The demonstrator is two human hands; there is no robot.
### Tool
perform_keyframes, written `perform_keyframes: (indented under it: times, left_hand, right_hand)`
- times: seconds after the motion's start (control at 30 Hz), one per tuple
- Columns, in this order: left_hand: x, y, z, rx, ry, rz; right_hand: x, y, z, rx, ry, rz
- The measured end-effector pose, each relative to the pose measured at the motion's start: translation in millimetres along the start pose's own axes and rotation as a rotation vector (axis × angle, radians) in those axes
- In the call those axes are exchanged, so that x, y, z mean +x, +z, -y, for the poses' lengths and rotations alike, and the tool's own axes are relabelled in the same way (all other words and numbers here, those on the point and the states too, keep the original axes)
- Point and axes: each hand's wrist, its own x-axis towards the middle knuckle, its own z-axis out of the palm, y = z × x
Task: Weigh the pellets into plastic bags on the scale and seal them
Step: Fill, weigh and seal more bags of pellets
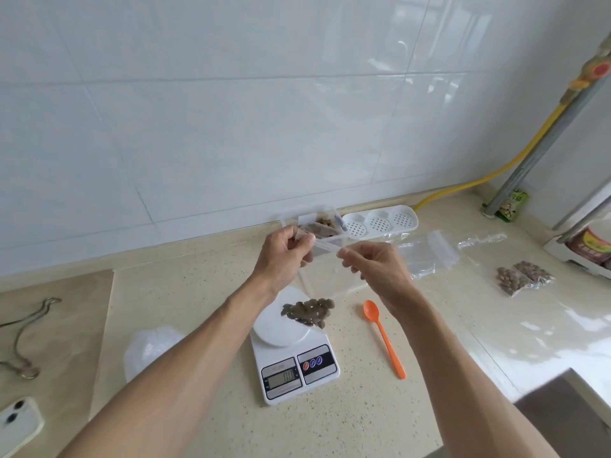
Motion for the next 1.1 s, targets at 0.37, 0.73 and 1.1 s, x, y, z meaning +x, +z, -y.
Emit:
perform_keyframes:
  times: [0.37, 0.73, 1.1]
  left_hand:
    - [-12.1, 8.5, -18.5, 0.079, 0.123, 0.158]
    - [-4.7, 21.3, -35.2, 0.078, 0.162, 0.139]
    - [30.3, 84.5, -45.6, 0.120, 0.129, 0.329]
  right_hand:
    - [-6.6, 0.4, 14.5, -0.178, -0.098, 0.026]
    - [4.4, -15.1, 21.9, -0.226, -0.140, -0.049]
    - [14.9, -81.6, -8.5, -0.054, -0.050, -0.149]
